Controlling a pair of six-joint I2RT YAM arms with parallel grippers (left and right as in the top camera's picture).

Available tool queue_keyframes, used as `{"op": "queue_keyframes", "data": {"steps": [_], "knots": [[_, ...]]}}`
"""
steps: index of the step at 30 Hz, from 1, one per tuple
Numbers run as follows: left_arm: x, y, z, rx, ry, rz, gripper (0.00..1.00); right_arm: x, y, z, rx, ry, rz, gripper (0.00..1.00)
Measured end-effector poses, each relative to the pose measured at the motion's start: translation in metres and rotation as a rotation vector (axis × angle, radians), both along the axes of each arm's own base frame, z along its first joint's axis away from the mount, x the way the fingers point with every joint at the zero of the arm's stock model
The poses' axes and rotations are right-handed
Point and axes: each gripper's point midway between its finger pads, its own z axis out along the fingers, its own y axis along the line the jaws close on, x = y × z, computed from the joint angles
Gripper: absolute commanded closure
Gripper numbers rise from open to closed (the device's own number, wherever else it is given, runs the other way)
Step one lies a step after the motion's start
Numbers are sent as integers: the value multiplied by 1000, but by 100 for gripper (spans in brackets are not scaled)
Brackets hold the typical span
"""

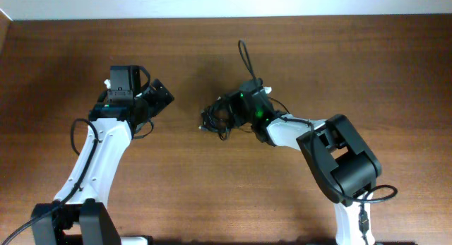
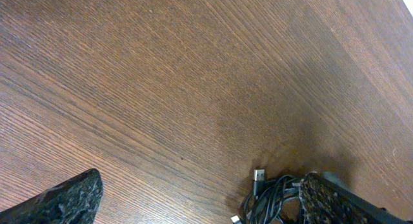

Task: Untangle cables

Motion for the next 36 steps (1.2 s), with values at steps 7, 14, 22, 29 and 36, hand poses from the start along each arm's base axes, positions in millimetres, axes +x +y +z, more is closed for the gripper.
{"op": "queue_keyframes", "data": {"steps": [7, 14, 22, 29, 36], "knots": [[-4, 0, -3, 0, 20, 0, 6, 2, 26, 45, 32, -323, 348, 96], [-1, -29, 4, -31, -36, -274, 1, -20, 25, 134, 123, -551, 599, 96], [0, -72, 14, -65, -111, -507, 1, -56, 28, 206, 206, -677, 742, 96], [10, -104, 25, -54, -200, -601, 1, -71, 31, 210, 276, -633, 802, 96], [20, -136, -31, -81, -110, -625, 2, -87, 29, 273, 392, -804, 840, 96]]}}
